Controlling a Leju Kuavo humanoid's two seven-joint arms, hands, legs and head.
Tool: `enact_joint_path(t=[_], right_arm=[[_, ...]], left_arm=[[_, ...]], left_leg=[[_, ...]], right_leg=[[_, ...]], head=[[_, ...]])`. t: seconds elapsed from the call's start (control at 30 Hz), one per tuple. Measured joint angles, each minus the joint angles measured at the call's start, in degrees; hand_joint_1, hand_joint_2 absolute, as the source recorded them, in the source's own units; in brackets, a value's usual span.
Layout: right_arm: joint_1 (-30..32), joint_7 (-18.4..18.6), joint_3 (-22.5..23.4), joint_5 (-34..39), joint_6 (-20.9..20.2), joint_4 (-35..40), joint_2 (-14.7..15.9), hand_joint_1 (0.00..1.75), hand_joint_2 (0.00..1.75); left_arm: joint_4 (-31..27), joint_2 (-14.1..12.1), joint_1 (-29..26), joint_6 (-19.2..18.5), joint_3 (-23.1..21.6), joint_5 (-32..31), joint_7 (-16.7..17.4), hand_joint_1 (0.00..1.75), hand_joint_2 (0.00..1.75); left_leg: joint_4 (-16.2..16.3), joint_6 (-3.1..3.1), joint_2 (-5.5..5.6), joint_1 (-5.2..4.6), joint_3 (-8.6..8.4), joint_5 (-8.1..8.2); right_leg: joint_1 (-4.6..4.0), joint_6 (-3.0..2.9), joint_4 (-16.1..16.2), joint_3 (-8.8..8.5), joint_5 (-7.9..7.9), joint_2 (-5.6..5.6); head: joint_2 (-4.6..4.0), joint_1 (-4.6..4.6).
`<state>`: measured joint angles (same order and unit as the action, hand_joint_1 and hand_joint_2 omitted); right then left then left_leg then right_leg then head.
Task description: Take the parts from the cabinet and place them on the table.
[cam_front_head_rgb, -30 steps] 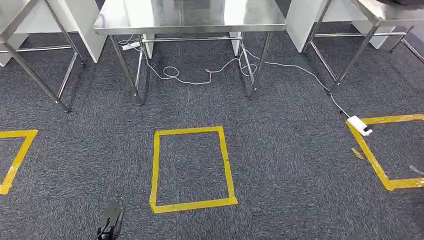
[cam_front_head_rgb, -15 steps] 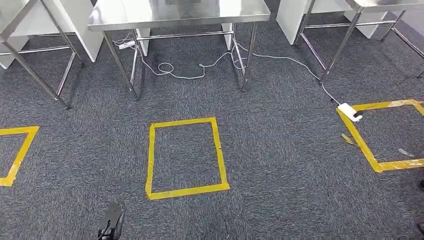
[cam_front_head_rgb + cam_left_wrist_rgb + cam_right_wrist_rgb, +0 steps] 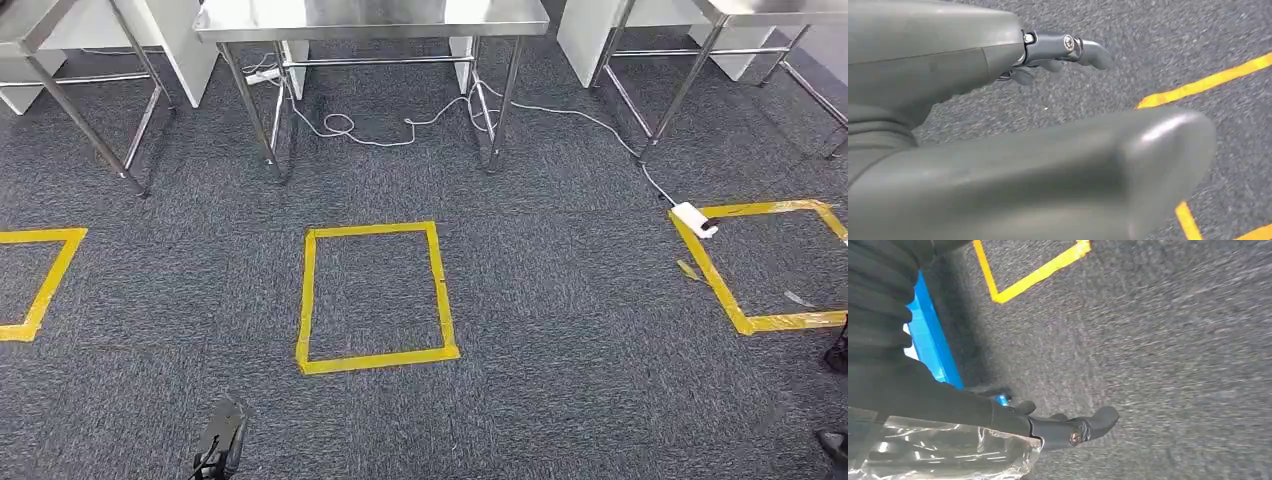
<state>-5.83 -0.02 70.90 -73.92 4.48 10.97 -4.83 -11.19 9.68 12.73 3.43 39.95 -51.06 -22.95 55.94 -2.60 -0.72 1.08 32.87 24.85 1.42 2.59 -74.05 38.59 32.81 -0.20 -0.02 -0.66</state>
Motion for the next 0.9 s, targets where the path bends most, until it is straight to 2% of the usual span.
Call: enact_joint_path(t=[0.03,0.07,0.1,0.13,0.17,0.2,0.23,0.27,0.3,0.33,0.37,0.4,0.43,0.47,0.5,0.53,0.57,0.6,0.63,0.67,0.7,0.73,0.77,0.8,0.83,0.87,0.9], right_arm=[[0.0,0.0,0.0,-0.1,0.0,0.0,0.0,0.00,1.75],[0.0,-0.1,0.0,-0.1,-0.1,0.0,0.1,0.00,1.75],[0.0,-0.1,0.0,-0.1,-0.1,0.0,0.1,0.00,1.75],[-0.2,-0.2,0.0,-0.1,-0.2,0.0,0.0,0.00,1.75],[-0.3,-0.2,0.0,-0.1,-0.3,0.0,0.2,0.00,1.75],[-0.2,-0.2,0.0,-0.1,-0.3,0.0,0.2,0.00,0.00],[-0.1,0.1,0.0,0.1,-0.3,0.0,0.2,0.00,0.00],[0.0,0.5,0.0,0.3,-0.3,0.0,0.2,0.00,0.00],[0.1,0.7,0.0,0.5,-0.3,0.0,0.1,0.00,0.00],[0.1,0.8,0.0,0.6,-0.3,0.0,0.0,0.00,0.00],[0.0,0.8,0.0,0.7,-0.3,0.0,0.0,0.00,0.00],[0.0,0.8,0.0,0.7,-0.4,0.0,0.0,0.00,0.00],[0.0,0.8,0.0,0.7,-0.4,0.0,0.0,0.00,0.00],[0.1,0.8,0.0,0.7,-0.5,0.0,0.0,0.00,0.00],[0.2,0.8,0.0,0.7,-0.5,0.0,0.0,0.00,0.00],[0.3,0.8,0.0,0.6,-0.5,0.0,0.0,0.00,0.00],[0.3,0.8,0.0,0.6,-0.5,0.0,0.0,0.00,0.00],[0.2,0.8,0.0,0.6,-0.5,0.0,0.0,0.00,0.00],[0.2,0.8,0.0,0.6,-0.5,-0.1,-0.6,0.00,0.00],[-0.1,0.8,0.0,0.6,-0.6,-0.1,-0.6,0.00,0.00],[-0.2,0.8,0.0,0.6,-0.6,-0.2,-0.6,0.00,0.00],[-0.1,0.9,0.0,0.6,-0.6,-0.2,-0.5,0.00,0.00],[0.0,0.9,0.0,0.6,-0.6,-0.2,-0.7,0.00,0.00],[0.0,1.1,0.0,0.5,-0.6,-0.2,-0.7,0.00,0.00],[0.1,1.1,0.0,0.5,-0.6,-0.2,-0.7,0.00,0.00],[-0.1,1.1,0.0,0.5,-0.6,-0.2,-0.5,0.00,0.00],[-0.3,1.1,0.0,0.5,-0.6,-0.2,-0.3,0.00,0.00]], left_arm=[[0.0,0.0,0.0,0.0,0.0,0.0,0.0,0.00,0.00],[0.0,0.0,0.0,0.0,0.0,-0.1,0.0,0.00,0.00],[0.0,0.0,0.0,0.0,0.0,-0.1,0.0,0.00,0.00],[0.0,0.0,0.0,0.0,0.0,-0.2,0.0,0.00,0.00],[0.0,0.0,0.0,0.0,0.0,-0.3,0.0,0.00,0.00],[0.0,0.0,0.0,0.0,0.0,-0.3,0.0,0.00,0.00],[0.0,0.0,0.0,0.0,0.0,-0.4,0.0,0.00,0.00],[0.0,0.0,0.0,0.0,0.0,-0.4,0.0,0.00,0.00],[0.0,0.0,0.0,0.0,0.0,-0.5,0.1,0.00,0.00],[0.0,0.0,0.0,0.0,0.0,-0.5,0.1,0.00,0.00],[0.0,0.0,0.0,0.0,0.0,-0.5,0.2,0.00,0.00],[0.0,0.0,0.0,0.0,0.0,-0.5,0.2,0.00,0.00],[0.0,0.0,-0.1,0.0,0.0,-0.5,0.4,0.00,0.00],[0.0,0.0,-0.1,0.0,0.0,-0.5,0.5,0.00,0.00],[0.0,0.0,-0.2,0.0,0.0,-0.5,0.5,0.00,0.00],[0.0,0.0,-0.3,0.0,0.0,-0.5,0.5,0.00,0.00],[0.0,0.0,-0.3,0.0,0.0,-0.5,0.6,0.00,0.00],[0.0,0.0,-0.3,0.0,0.0,-0.5,0.6,0.00,0.00],[0.0,-0.4,-0.3,0.0,0.0,-0.5,0.6,0.00,0.00],[0.1,-0.5,-0.5,0.0,0.0,-0.5,0.6,0.00,0.00],[0.0,-0.4,-0.6,0.0,0.0,-0.5,0.6,0.00,0.00],[0.1,-0.4,-0.6,0.1,0.0,-0.5,0.6,0.00,0.00],[0.1,-0.4,-0.4,0.1,0.0,-0.5,0.6,0.00,0.00],[0.1,-0.2,-0.3,0.0,0.0,-0.5,0.6,0.00,0.00],[0.0,-0.1,-0.1,0.1,0.0,-0.5,0.6,0.00,0.00],[0.0,0.0,-0.1,0.1,0.0,-0.4,0.6,0.00,0.00],[0.0,0.0,-0.2,0.1,0.0,-0.4,0.8,0.00,0.00]], left_leg=[[0.0,0.33,-0.05,0.18,0.57,-0.47],[0.1,0.80,-0.08,0.47,1.09,-0.91],[0.2,1.30,-0.08,0.65,1.47,-1.24],[0.3,1.82,-0.10,0.46,1.83,-1.52],[0.4,2.34,-0.12,0.29,2.07,-1.93],[0.5,2.76,-0.10,0.09,2.10,-2.32],[0.5,2.77,-0.10,0.12,2.06,-2.49],[0.6,2.90,-0.25,0.34,2.10,-2.51],[1.1,3.24,-0.24,0.75,2.35,-2.08],[2.9,3.25,-0.03,0.91,2.99,0.27],[6.6,3.23,0.08,0.85,4.38,3.48],[11.1,3.26,0.28,0.81,6.05,6.31],[15.4,3.30,0.32,0.81,7.62,8.39],[18.5,3.23,0.33,0.79,8.48,9.18],[18.8,3.01,0.34,0.74,8.07,8.54],[16.6,2.59,0.43,0.64,6.37,6.74],[12.0,1.98,0.88,0.49,3.47,4.20],[7.0,1.16,2.02,0.29,0.65,2.06],[3.8,-0.31,5.56,0.16,-1.04,2.23],[3.0,-0.38,6.30,0.16,-1.65,2.10],[2.3,-0.14,5.90,-0.28,-1.81,1.97],[2.3,-0.25,5.45,-0.57,-1.69,1.86],[1.8,-0.48,4.70,-0.83,-1.81,1.54],[-0.9,-0.78,3.50,-0.27,-2.98,1.22],[-1.9,-0.44,2.53,-0.14,-3.70,0.91],[-2.4,-0.71,2.02,-0.03,-3.72,0.75],[-2.3,-0.67,1.09,-0.07,-3.67,0.77]], right_leg=[[0.33,1.01,2.1,-1.79,-1.84,-0.01],[0.70,1.91,6.4,-4.81,-3.63,-0.02],[1.11,2.43,11.7,-8.41,-4.50,-0.04],[1.23,2.40,17.0,-11.83,-2.96,0.07],[0.00,1.65,18.7,-13.06,-2.45,0.41],[-0.04,1.28,18.6,-11.92,-2.44,0.23],[0.01,0.80,18.3,-11.58,-2.39,0.24],[0.60,0.11,18.1,-11.51,-2.33,0.29],[0.84,-0.86,18.2,-11.42,-2.69,0.33],[0.61,-1.71,18.2,-11.24,-3.01,0.38],[0.35,-2.49,18.2,-10.90,-3.32,0.44],[0.12,-2.90,18.2,-10.95,-3.61,0.63],[-0.22,-3.27,18.1,-10.46,-3.89,0.82],[-0.56,-3.45,18.0,-10.08,-4.17,1.23],[-0.78,-3.39,17.9,-9.84,-4.27,1.67],[-1.01,-3.49,17.8,-9.76,-4.38,2.20],[-1.26,-3.48,17.8,-9.81,-4.38,2.82],[-1.47,-3.46,17.7,-9.93,-4.39,3.43],[-0.88,-3.36,17.7,-9.73,-4.45,3.87],[-1.32,-2.97,17.7,-8.66,-4.70,4.40],[-0.40,-2.46,17.7,-9.04,-5.02,5.04],[0.03,-2.04,17.8,-8.72,-5.27,5.79],[0.11,-1.50,18.2,-8.47,-5.63,6.56],[-1.02,-1.33,18.2,-8.57,-5.54,6.73],[-0.67,-1.26,17.3,-7.48,-4.97,3.71],[-0.86,-1.40,14.7,-6.22,-3.47,2.04],[-0.56,-1.32,10.3,-3.84,-1.84,1.44]], head=[[0.00,-0.04],[0.00,0.02],[0.00,-0.07],[0.02,-0.42],[0.02,-0.42],[0.00,-0.37],[0.00,-0.20],[0.00,-0.22],[0.00,-0.04],[0.00,-0.02],[0.00,0.00],[0.00,0.13],[0.00,0.07],[0.00,0.09],[0.00,0.09],[0.00,0.11],[0.00,0.13],[0.00,0.11],[0.00,-0.15],[0.02,-0.83],[0.00,-0.53],[0.00,0.13],[0.00,0.28],[0.00,0.31],[0.02,0.22],[0.00,-0.29],[0.00,-0.48]])
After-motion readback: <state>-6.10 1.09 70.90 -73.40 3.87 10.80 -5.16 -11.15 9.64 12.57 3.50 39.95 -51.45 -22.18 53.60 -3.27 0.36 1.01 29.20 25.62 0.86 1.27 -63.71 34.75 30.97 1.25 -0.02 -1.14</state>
